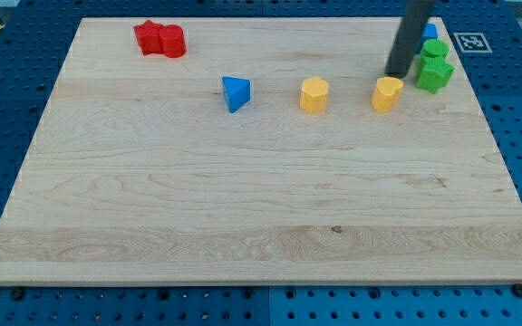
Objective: Push the yellow hexagon down a bit
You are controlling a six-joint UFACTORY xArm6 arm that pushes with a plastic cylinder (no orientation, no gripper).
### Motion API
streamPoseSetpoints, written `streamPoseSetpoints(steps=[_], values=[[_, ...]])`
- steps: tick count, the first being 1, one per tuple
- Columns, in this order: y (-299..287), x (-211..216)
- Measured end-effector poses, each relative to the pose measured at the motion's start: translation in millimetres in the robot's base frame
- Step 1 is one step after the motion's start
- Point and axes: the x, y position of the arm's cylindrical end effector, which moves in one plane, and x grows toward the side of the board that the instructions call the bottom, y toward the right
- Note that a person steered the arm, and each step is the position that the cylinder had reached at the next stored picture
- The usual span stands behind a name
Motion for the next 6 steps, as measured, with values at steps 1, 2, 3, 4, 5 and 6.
streamPoseSetpoints(steps=[1,2,3,4,5,6], values=[[-51.2,-31.6],[-114.3,-91.2],[-173.6,-122.3],[-173.7,-104.3],[-162.6,-70.6],[-148.9,-34.6]])
